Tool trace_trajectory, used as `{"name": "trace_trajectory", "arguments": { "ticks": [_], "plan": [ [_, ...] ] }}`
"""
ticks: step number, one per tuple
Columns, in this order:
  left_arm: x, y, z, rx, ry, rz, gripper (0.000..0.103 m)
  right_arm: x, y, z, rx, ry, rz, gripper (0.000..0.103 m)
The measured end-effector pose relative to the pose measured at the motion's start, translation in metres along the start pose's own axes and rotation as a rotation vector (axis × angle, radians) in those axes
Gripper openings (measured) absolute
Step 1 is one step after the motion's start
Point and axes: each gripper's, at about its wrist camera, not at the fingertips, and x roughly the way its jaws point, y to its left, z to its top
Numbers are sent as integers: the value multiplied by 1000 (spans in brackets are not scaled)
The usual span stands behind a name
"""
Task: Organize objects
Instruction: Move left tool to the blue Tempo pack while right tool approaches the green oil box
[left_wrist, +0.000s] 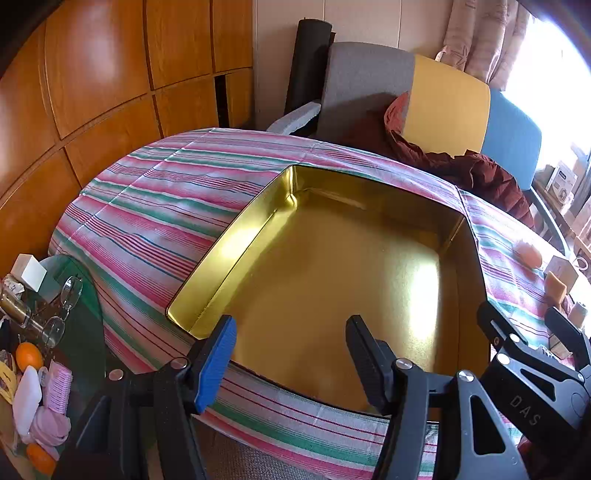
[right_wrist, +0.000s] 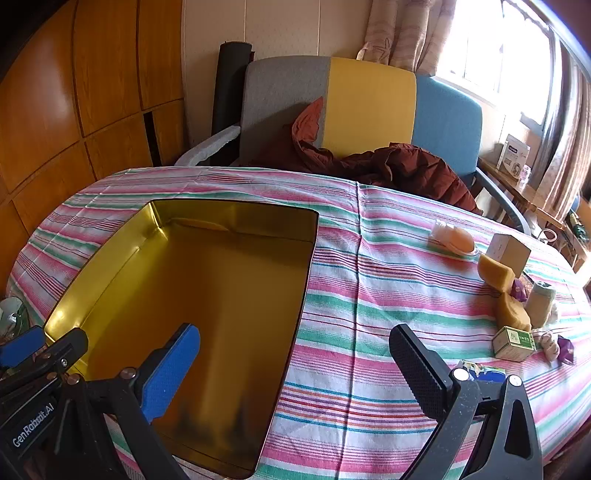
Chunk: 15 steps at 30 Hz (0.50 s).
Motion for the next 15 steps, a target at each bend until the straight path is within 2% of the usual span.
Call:
{"name": "trace_trajectory", "arguments": {
  "ticks": [15],
  "plan": [
    [-1,-1,-2,1,6,-8,62,-5,-2,-1,2,-5,-4,103]
  ]
}}
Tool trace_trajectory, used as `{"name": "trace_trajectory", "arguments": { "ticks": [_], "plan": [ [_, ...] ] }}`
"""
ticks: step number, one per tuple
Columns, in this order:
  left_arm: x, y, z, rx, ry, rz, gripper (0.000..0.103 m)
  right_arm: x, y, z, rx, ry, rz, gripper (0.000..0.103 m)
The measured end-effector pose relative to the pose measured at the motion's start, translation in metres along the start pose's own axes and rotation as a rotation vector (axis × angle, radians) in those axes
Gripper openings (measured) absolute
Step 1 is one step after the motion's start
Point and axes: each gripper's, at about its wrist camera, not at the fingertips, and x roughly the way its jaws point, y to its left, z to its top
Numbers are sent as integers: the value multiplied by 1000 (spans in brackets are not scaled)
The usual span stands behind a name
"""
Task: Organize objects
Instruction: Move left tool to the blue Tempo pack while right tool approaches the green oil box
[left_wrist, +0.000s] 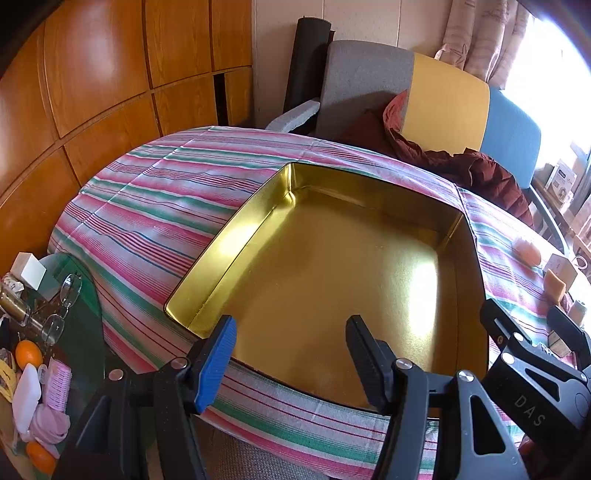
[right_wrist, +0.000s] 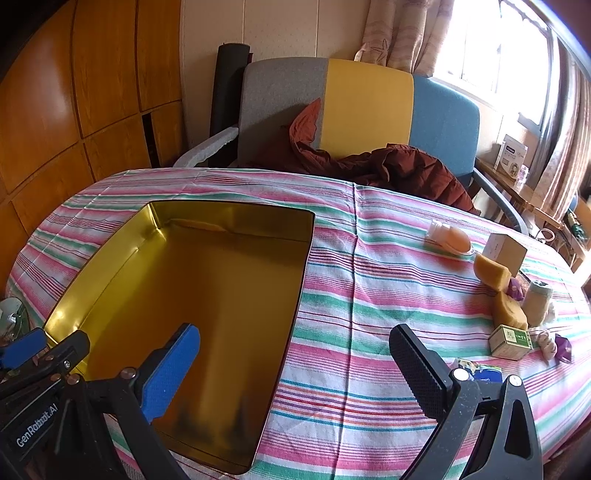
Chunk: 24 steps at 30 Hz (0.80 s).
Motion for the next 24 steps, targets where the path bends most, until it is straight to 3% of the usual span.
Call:
{"name": "trace_trajectory", "arguments": {
  "ticks": [10,19,24],
  "plan": [
    [-6,-10,-7,22,2,-69,62,-5,-15,-3,32,-15,-3,103],
    [-18,-39,-25,89,-1,-346,62,-9,-79,-9,97,-48,-61,103],
    [-25,-61,-35,132,8,-410,62,-5,-147,-22,185,-12,-81,103]
  ]
}}
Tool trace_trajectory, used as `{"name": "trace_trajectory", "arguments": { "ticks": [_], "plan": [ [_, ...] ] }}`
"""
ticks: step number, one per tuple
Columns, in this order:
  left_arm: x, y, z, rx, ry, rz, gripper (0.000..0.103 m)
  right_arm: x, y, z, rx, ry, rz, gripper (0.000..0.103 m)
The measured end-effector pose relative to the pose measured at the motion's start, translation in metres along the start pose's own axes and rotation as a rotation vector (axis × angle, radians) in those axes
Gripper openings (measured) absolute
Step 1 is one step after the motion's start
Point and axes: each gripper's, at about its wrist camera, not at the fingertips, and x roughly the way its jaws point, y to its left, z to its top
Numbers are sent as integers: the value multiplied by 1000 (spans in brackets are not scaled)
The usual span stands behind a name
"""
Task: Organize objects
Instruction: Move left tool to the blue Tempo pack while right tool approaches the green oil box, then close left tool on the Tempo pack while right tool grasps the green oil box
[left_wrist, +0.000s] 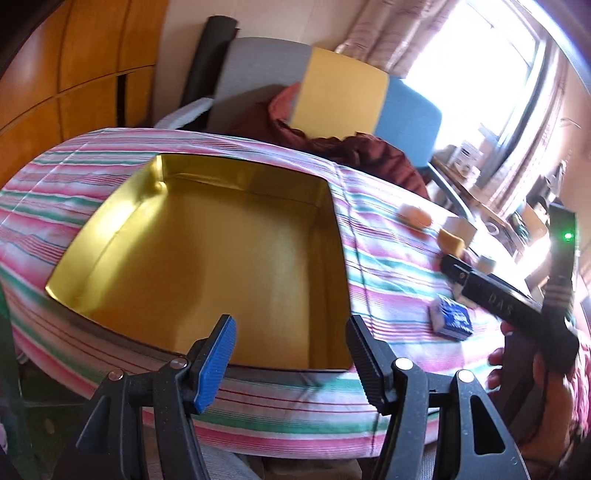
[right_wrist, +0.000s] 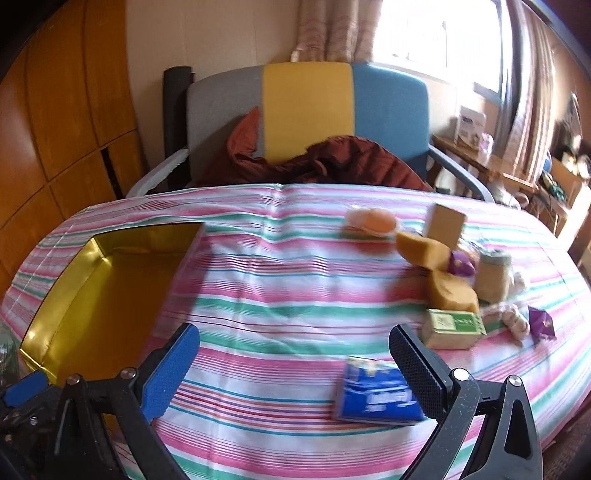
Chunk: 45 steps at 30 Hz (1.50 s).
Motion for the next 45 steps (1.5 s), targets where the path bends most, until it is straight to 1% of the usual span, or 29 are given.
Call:
{"name": "trace_trajectory", "arguments": {
  "ticks": [2,5,6,8,10,12,14,15,17,19,21,23,24,25,26,29,31,34,36,38,39,41,45],
  "plan": [
    [2,-6,-1,9,8,-21,62,2,-29,0,8,8,-36,103],
    [6,-17,-4,27,31,-51,62,11,-70,1,-24,35,-132,103],
    [8,-21,-4,41,40,-62,62,14,-83,2,-35,41,-150,103],
    [9,-31,-9,59,39,-81,62,22,-106,4,-39,57,-152,103],
    [9,-38,-10,75,21,-88,62,33,-126,7,-31,101,-137,103],
    [8,-50,-11,106,10,-116,62,45,-137,9,-49,144,-107,103],
    [11,-61,-10,134,22,-143,62,56,-141,10,-73,182,-65,103],
    [13,-66,-8,145,35,-168,62,59,-143,10,-78,192,-42,103],
    [18,-74,-8,154,59,-199,62,68,-148,10,-56,201,-8,103],
    [24,-83,-8,175,84,-207,63,75,-154,9,-11,218,28,101],
    [29,-90,-10,200,109,-205,64,82,-161,6,39,236,64,95],
    [36,-98,-10,222,128,-209,65,89,-166,4,85,270,79,90],
    [39,-101,-11,231,135,-209,68,93,-167,3,108,289,97,82],
    [42,-106,-11,244,142,-203,70,95,-168,3,124,305,119,78],
    [45,-111,-10,262,146,-195,74,96,-167,2,130,314,129,76],
    [53,-130,-9,315,147,-191,77,93,-164,1,113,314,128,75],
    [61,-142,-9,340,162,-214,78,93,-164,1,121,324,139,75],
    [78,-160,-11,353,211,-258,78,93,-169,1,153,340,153,75],
    [90,-174,-13,371,235,-267,78,91,-171,3,148,340,128,75],
    [97,-188,-13,392,239,-268,78,88,-169,4,101,332,64,75],
    [103,-197,-13,405,245,-266,78,87,-168,4,86,328,52,75],
    [113,-210,-13,414,253,-282,79,86,-170,5,95,326,68,75],
    [134,-219,-15,406,284,-269,82,84,-168,6,94,320,85,75]
  ]
}}
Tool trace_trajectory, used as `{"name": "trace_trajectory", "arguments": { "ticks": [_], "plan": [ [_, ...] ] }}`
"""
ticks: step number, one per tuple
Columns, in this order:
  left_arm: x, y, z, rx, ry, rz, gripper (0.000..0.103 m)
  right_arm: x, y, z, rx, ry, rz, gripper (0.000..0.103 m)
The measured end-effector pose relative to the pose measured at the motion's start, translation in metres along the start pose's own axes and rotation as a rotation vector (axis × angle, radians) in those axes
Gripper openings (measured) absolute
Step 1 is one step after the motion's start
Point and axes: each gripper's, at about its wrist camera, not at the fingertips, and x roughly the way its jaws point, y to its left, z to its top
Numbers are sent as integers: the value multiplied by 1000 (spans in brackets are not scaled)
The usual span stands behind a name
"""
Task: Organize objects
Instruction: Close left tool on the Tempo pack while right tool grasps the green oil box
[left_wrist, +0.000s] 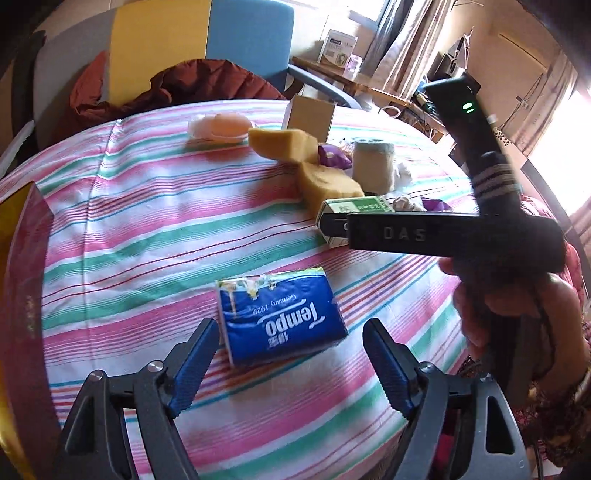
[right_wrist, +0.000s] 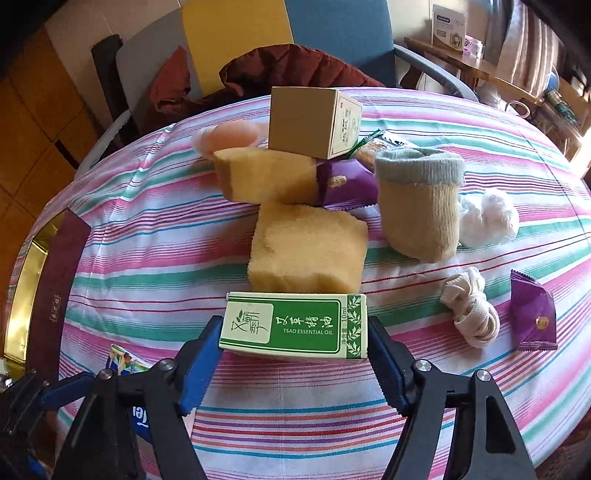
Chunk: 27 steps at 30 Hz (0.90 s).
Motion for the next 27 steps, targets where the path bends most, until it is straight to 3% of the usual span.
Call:
{"name": "trace_trajectory", "arguments": {
  "ticks": [5,15,18,27],
  "plan": [
    [11,5,0,-42,-1,-27,84,0,1,3,8,1,19,75],
    [17,-3,-6,62,-57,11,84,-1,0,2,8,12,33,75],
    [14,-3,-12,98,-81,34,77,1,1,1,11,16,47,75],
    [0,8,-29,88,-131,63,75,2,9,-1,-9,17,117,75]
  ]
}}
